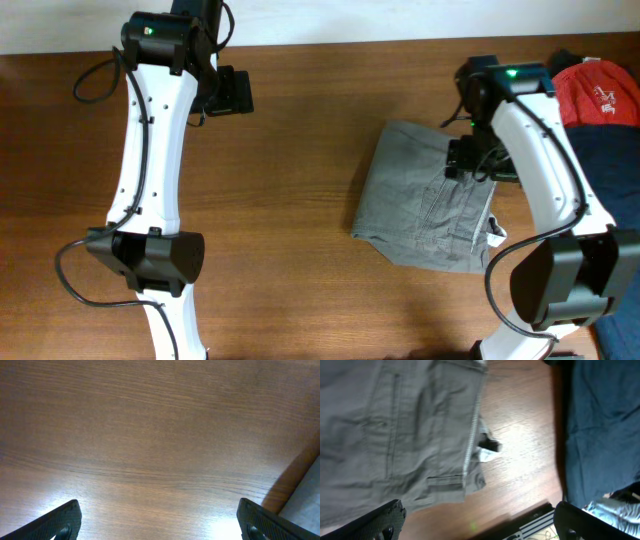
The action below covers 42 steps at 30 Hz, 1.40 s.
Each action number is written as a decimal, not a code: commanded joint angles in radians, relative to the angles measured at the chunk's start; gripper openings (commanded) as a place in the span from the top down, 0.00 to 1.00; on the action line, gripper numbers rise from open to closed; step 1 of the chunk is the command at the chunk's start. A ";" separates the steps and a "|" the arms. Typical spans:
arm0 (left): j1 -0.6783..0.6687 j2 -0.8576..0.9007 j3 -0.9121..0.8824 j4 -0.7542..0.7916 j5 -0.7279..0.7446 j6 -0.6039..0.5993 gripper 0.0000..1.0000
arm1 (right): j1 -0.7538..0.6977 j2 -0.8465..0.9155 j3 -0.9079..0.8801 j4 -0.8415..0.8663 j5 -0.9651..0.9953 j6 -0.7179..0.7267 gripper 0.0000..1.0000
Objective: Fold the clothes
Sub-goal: 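Grasp the shorts' right edge with the right gripper near the waistband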
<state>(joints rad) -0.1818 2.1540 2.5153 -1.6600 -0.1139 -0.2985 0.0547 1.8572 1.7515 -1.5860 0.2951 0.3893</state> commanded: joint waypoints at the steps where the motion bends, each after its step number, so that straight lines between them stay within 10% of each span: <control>1: 0.008 -0.023 -0.021 -0.001 -0.015 0.046 0.01 | -0.084 -0.005 0.019 0.016 0.019 0.013 0.01; 2: 0.008 -0.023 -0.035 0.003 -0.013 0.045 0.01 | -0.108 -0.004 0.019 0.027 0.010 0.012 0.09; 5: 0.008 -0.023 -0.097 0.030 -0.006 0.045 0.01 | -0.181 -0.003 0.016 0.056 -0.068 0.008 0.76; 7: 0.008 -0.023 -0.165 0.072 -0.006 0.045 0.01 | -0.223 -0.003 0.006 0.057 -0.097 0.008 0.96; 42: 0.008 -0.023 -0.309 0.183 -0.006 0.045 0.01 | -0.245 -0.002 -0.521 0.562 -0.306 -0.040 0.96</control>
<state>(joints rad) -0.1818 2.1525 2.2097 -1.4754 -0.1131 -0.2687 -0.1894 1.8580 1.2377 -1.0363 0.0349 0.3557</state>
